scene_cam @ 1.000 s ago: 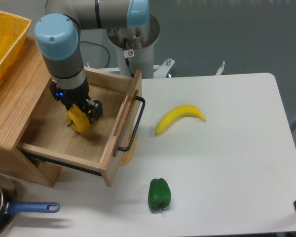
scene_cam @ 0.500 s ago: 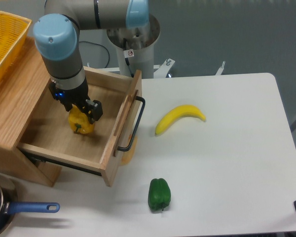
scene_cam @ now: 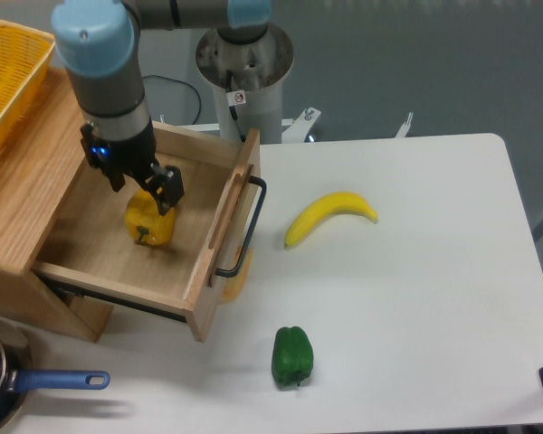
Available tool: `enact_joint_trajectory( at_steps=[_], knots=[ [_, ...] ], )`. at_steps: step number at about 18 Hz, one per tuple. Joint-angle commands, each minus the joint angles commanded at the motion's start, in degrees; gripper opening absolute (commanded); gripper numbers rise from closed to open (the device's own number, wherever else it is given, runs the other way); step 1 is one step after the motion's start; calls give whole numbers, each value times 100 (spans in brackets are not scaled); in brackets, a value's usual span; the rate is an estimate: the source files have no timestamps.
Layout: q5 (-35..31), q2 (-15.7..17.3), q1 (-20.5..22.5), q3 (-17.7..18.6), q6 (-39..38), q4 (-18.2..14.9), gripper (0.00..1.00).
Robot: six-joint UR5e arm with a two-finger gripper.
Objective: Place the yellow pepper in the top drawer
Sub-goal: 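Open the gripper to release the pepper and raise it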
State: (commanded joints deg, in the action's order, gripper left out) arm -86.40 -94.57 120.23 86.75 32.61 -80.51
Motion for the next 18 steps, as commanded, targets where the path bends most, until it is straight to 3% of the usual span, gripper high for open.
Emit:
enact_joint_trajectory(
  at_steps=[8, 18],
  knots=[
    [9, 159, 131, -96, 35, 9, 91],
    [18, 194, 1308, -255, 1080, 61, 93]
  ],
)
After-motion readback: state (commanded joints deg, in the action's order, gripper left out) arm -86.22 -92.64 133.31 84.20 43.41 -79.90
